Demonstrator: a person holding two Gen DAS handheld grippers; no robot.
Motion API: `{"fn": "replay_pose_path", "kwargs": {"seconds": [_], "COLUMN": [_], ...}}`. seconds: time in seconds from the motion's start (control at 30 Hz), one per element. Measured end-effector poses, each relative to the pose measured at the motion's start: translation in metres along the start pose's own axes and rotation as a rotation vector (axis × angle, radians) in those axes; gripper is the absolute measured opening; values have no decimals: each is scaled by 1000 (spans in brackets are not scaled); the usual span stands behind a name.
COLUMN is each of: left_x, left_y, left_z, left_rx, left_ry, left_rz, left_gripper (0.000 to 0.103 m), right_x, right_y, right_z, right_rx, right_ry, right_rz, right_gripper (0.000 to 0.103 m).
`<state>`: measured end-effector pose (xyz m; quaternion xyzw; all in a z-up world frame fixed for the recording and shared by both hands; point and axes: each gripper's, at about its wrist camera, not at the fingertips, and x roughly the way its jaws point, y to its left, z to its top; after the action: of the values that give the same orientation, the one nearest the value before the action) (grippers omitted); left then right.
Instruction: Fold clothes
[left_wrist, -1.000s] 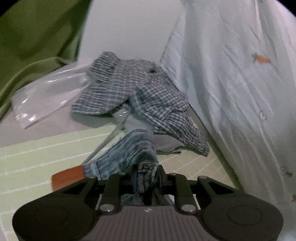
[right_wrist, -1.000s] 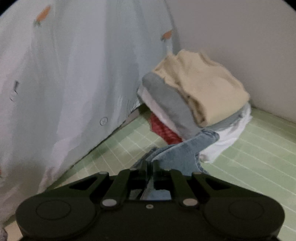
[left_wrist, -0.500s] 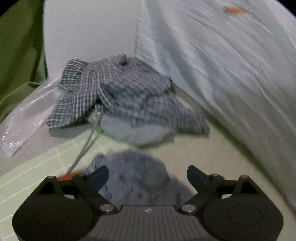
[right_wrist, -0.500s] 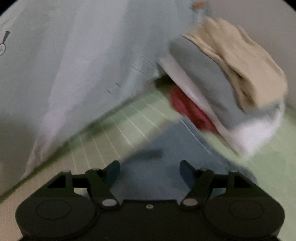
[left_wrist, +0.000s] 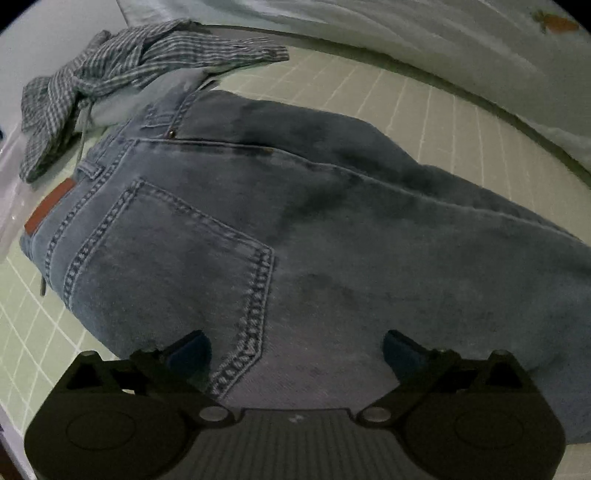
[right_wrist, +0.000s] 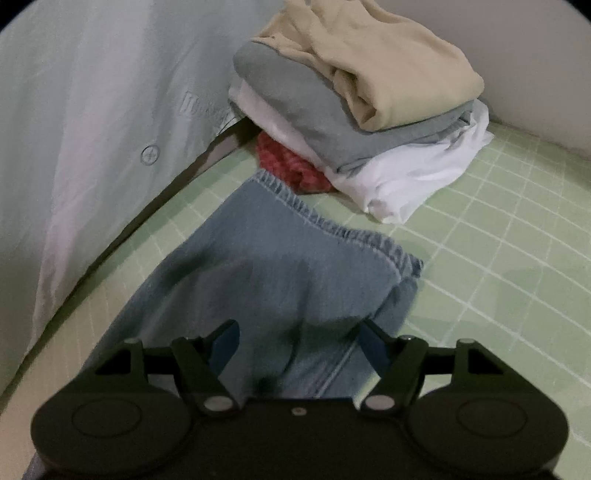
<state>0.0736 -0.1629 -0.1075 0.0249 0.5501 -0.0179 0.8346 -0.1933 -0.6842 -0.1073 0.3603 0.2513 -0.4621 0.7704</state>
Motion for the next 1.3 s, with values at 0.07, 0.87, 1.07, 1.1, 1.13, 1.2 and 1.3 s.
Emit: {"fn": "replay_pose_path", "kwargs": {"seconds": [0.07, 0.87, 1.07, 1.1, 1.13, 1.2, 1.3], "left_x": [1, 11, 3, 0, -5, -15, -28], "left_y": [-1, 1, 14, 20, 28, 48, 81], "left_z": [2, -1, -2, -2, -3, -6, -10], "left_rx": [-27, -3, -35, -52, -82, -151, -260], "left_ry": [15, 38, 18, 11, -2, -33, -97], "left_rz": [-6, -36, -98, -125, -156, -212, -252], "left_gripper": [103, 103, 103, 103, 103, 103, 103], "right_x": [10, 8, -36, -41, -45, -52, -57], "right_y": [-4, -26, 36, 46, 54, 71, 92], "right_z": [6, 39, 19, 11, 1, -20, -48], "right_rx": [31, -37, -243, -276, -306, -363, -412], "right_ry": [-2, 66, 12, 15, 26, 62, 124], "right_rz": [-14, -177, -96, -74, -51, -2, 39], "right_gripper": [72, 62, 96, 97, 97, 97, 97]}}
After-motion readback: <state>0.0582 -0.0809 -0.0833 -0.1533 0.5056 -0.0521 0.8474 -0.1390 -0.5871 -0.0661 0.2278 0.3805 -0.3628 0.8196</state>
